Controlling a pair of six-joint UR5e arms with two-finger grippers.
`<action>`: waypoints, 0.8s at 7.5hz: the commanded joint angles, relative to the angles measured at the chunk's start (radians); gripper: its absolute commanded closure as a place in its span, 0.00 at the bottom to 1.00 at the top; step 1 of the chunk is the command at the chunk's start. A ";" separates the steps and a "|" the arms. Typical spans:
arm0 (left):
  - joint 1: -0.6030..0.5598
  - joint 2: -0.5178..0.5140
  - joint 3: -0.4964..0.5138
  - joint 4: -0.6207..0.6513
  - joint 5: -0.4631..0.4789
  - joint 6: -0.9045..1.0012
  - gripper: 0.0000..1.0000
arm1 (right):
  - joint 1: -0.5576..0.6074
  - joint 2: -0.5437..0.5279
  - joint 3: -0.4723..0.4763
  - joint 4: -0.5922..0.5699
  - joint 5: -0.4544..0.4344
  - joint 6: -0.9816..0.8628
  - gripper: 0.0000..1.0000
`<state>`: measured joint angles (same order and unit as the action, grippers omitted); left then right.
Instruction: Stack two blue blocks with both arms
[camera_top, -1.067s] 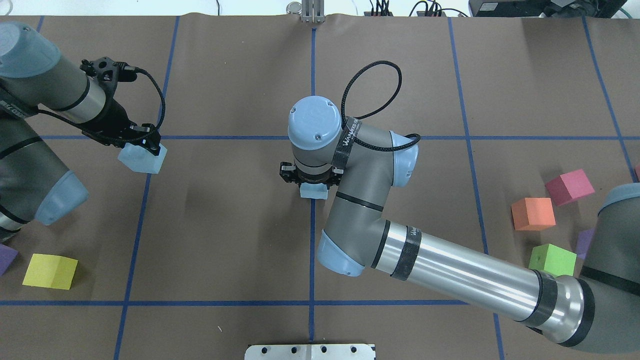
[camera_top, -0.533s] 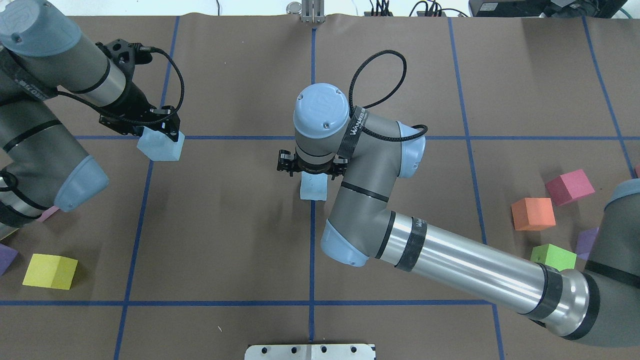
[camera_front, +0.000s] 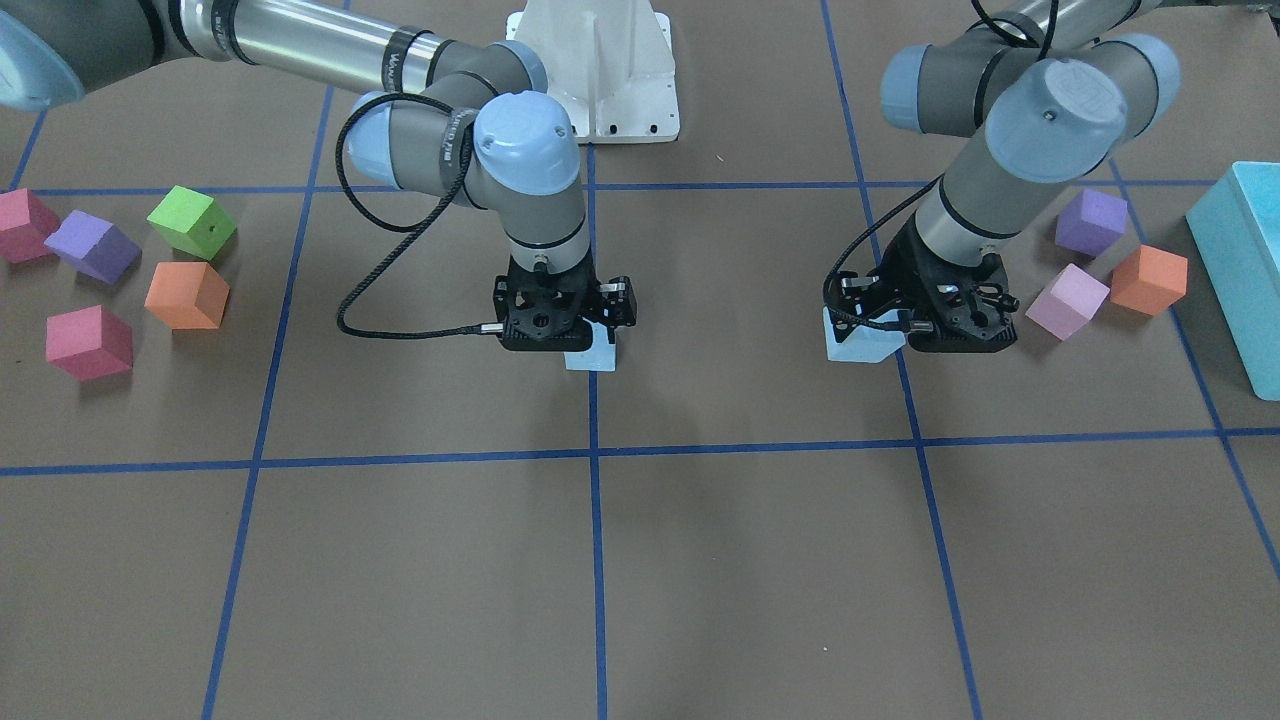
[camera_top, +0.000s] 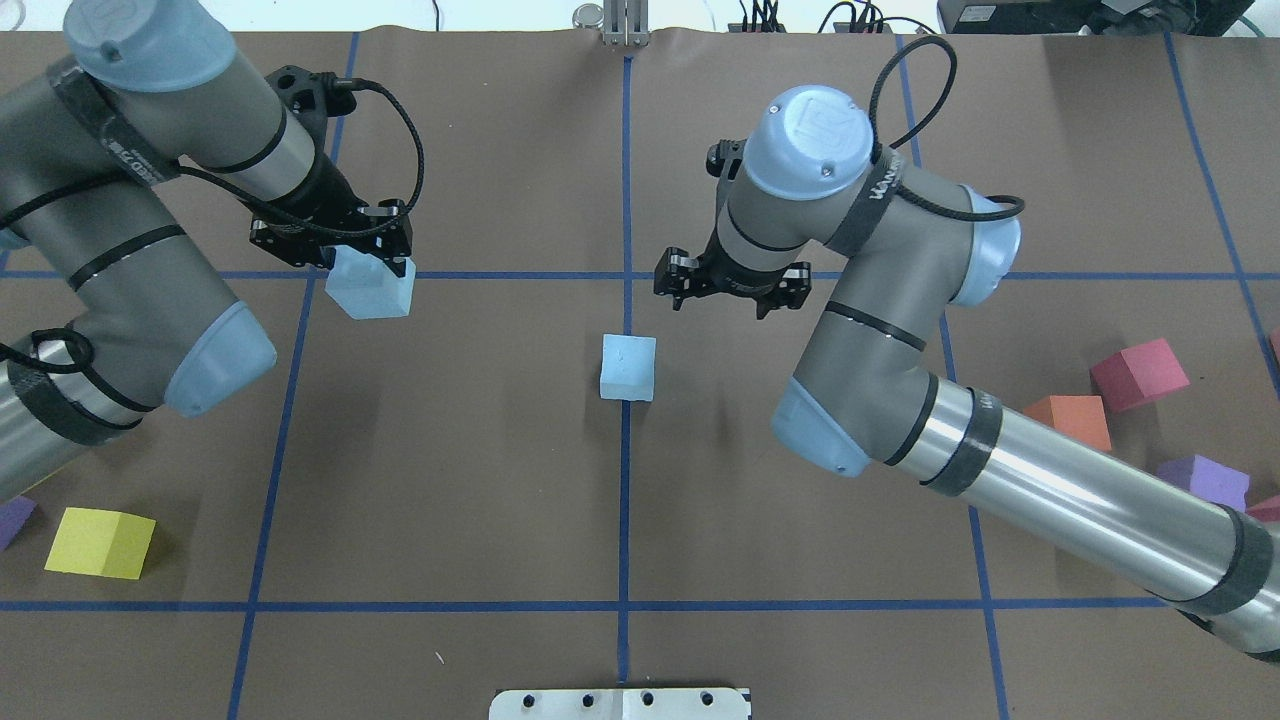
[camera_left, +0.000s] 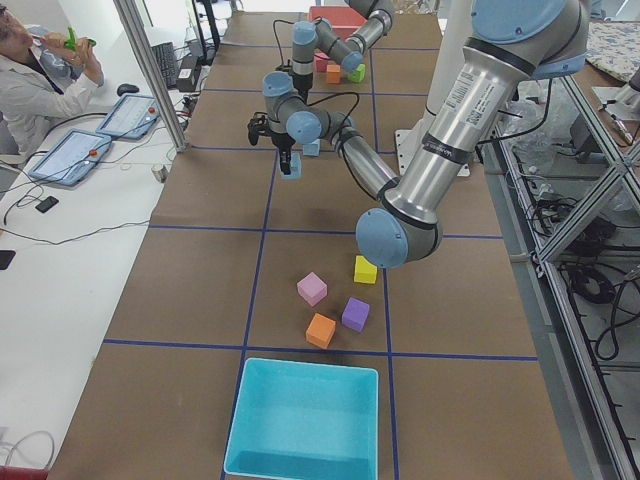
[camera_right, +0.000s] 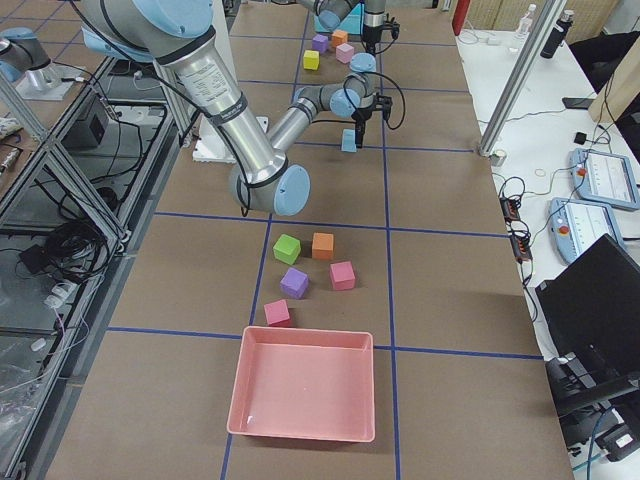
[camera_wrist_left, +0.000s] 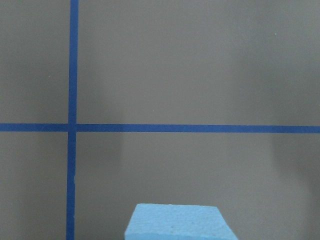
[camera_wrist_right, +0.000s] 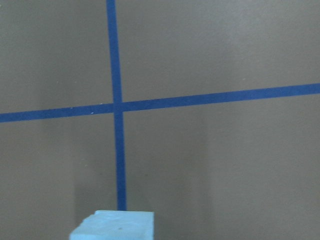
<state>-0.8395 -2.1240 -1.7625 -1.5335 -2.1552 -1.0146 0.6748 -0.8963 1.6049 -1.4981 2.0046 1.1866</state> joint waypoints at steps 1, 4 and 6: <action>0.078 -0.114 0.024 0.076 0.081 -0.013 0.38 | 0.074 -0.102 0.050 -0.002 0.023 -0.115 0.00; 0.108 -0.270 0.156 0.076 0.092 -0.109 0.38 | 0.155 -0.179 0.066 -0.001 0.061 -0.261 0.00; 0.152 -0.344 0.234 0.075 0.152 -0.113 0.38 | 0.157 -0.180 0.062 -0.001 0.063 -0.265 0.00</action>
<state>-0.7128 -2.4239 -1.5757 -1.4584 -2.0308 -1.1221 0.8264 -1.0726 1.6684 -1.4987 2.0634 0.9300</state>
